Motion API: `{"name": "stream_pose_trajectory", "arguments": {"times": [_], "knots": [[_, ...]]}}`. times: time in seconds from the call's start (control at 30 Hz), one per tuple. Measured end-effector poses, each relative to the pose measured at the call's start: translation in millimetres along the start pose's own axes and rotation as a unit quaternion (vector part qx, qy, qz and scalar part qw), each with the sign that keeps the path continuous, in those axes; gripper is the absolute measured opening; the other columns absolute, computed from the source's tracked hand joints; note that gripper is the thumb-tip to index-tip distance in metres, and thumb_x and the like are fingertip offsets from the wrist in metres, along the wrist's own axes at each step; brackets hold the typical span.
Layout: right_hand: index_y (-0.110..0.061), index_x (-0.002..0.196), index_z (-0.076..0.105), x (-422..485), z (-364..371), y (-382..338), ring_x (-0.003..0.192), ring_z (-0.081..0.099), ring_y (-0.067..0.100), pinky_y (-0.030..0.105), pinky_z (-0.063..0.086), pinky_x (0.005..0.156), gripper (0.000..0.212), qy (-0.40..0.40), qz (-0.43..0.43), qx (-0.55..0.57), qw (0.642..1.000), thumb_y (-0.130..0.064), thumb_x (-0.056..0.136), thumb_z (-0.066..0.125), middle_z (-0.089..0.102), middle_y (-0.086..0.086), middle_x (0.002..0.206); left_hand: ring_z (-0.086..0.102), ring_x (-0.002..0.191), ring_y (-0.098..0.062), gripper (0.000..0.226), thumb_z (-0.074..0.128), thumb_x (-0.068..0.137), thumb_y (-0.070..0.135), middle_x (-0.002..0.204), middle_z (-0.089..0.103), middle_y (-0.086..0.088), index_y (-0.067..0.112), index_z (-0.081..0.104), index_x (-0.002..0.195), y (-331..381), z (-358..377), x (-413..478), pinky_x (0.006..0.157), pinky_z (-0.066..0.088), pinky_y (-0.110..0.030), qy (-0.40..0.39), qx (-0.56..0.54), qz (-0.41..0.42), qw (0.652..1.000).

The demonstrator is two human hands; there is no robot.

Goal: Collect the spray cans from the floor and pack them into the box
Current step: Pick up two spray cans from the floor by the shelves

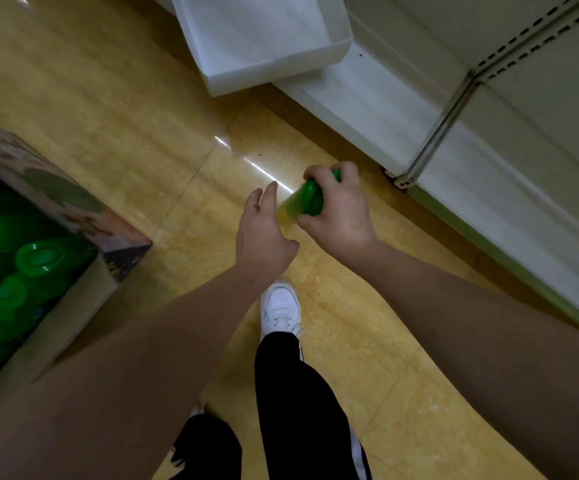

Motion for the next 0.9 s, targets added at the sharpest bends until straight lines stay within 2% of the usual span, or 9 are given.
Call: {"name": "stream_pose_trajectory", "arguments": {"times": [0.13,0.23,0.3,0.37,0.47,0.53,0.67,0.83,0.9], "knots": [[-0.028,0.14,0.047,-13,-17,-86,0.109,0.053,0.028,0.036,0.053,0.084,0.073,-0.022,-0.078,-0.044,0.996,-0.026,0.075,0.08,0.042,0.009,0.13,0.041,0.14,-0.018,0.101,0.087,0.072,0.025,0.155,0.039,-0.002,0.023,0.03,0.156,-10,-52,-14,0.109,0.039,-0.031,0.067,-0.018,0.031,0.997],[-0.031,0.145,0.039,-27,-32,-166,0.11,0.053,0.026,0.037,0.052,0.086,0.079,-0.014,-0.143,-0.067,0.987,-0.033,0.076,0.078,0.043,0.008,0.129,0.06,0.108,-0.017,0.046,0.07,0.087,0.023,0.115,0.065,0.0,0.02,0.059,0.131,-15,-106,-32,0.087,0.051,-0.03,0.169,-0.046,0.101,0.979],[-0.03,0.148,0.035,-42,-37,-227,0.109,0.053,0.025,0.037,0.052,0.087,0.084,-0.002,-0.195,-0.066,0.979,-0.034,0.076,0.078,0.045,0.007,0.126,0.064,0.092,-0.02,0.019,0.059,0.097,0.028,0.094,0.066,-0.006,0.016,0.07,0.105,-30,-149,-49,0.075,0.051,-0.03,0.197,-0.326,0.051,0.923],[-0.031,0.151,0.031,-48,-44,-268,0.103,0.051,0.019,0.032,0.05,0.082,0.09,0.001,-0.223,-0.057,0.973,-0.033,0.075,0.08,0.045,0.003,0.121,0.066,0.095,-0.021,0.023,0.066,0.09,0.031,0.1,0.065,-0.008,0.015,0.07,0.105,-40,-176,-61,0.08,0.052,-0.031,0.195,-0.455,0.051,0.868],[-0.03,0.153,0.028,-70,-45,-348,0.106,0.048,0.014,0.027,0.044,0.084,0.096,-0.003,-0.272,-0.046,0.961,-0.033,0.072,0.081,0.048,0.0,0.125,0.06,0.093,0.001,0.047,0.075,0.075,0.018,0.107,0.062,0.009,0.023,0.06,0.12,-62,-260,-96,0.085,0.044,-0.01,0.311,-0.199,0.09,0.925],[-0.03,0.151,0.034,-84,-43,-402,0.112,0.05,0.016,0.032,0.045,0.09,0.094,-0.007,-0.305,-0.049,0.951,-0.036,0.069,0.081,0.051,0.0,0.128,0.055,0.089,0.008,0.062,0.076,0.071,0.019,0.104,0.059,0.018,0.02,0.056,0.13,-83,-305,-123,0.08,0.042,-0.003,0.346,-0.202,0.065,0.914],[-0.024,0.136,0.046,-117,-21,-503,0.112,0.052,0.023,0.04,0.046,0.092,0.082,-0.049,-0.374,-0.117,0.919,-0.047,0.068,0.085,0.053,0.004,0.123,0.063,0.098,-0.006,0.082,0.085,0.06,0.031,0.107,0.063,0.014,0.018,0.053,0.135,-134,-387,-177,0.087,0.053,-0.026,0.343,-0.253,0.027,0.904],[-0.025,0.136,0.052,-173,35,-590,0.115,0.054,0.018,0.038,0.056,0.089,0.075,-0.135,-0.436,-0.086,0.886,-0.023,0.07,0.088,0.053,0.002,0.13,0.063,0.112,-0.025,0.077,0.087,0.065,0.033,0.116,0.068,0.0,0.023,0.051,0.133,-219,-443,-247,0.093,0.052,-0.034,0.4,-0.199,-0.046,0.893],[-0.025,0.129,0.06,-197,65,-617,0.112,0.057,0.014,0.035,0.057,0.088,0.07,-0.125,-0.457,-0.06,0.879,-0.026,0.066,0.089,0.057,-0.003,0.124,0.064,0.112,-0.027,0.08,0.088,0.066,0.032,0.117,0.069,-0.003,0.019,0.049,0.134,-254,-455,-275,0.091,0.053,-0.036,0.418,-0.212,-0.061,0.881]]}}
Point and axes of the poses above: each hand's wrist, its own x-axis towards the middle knuckle, its own z-axis out of the palm, y = z × x, the point moved 6 cm from there along x, towards the middle knuckle
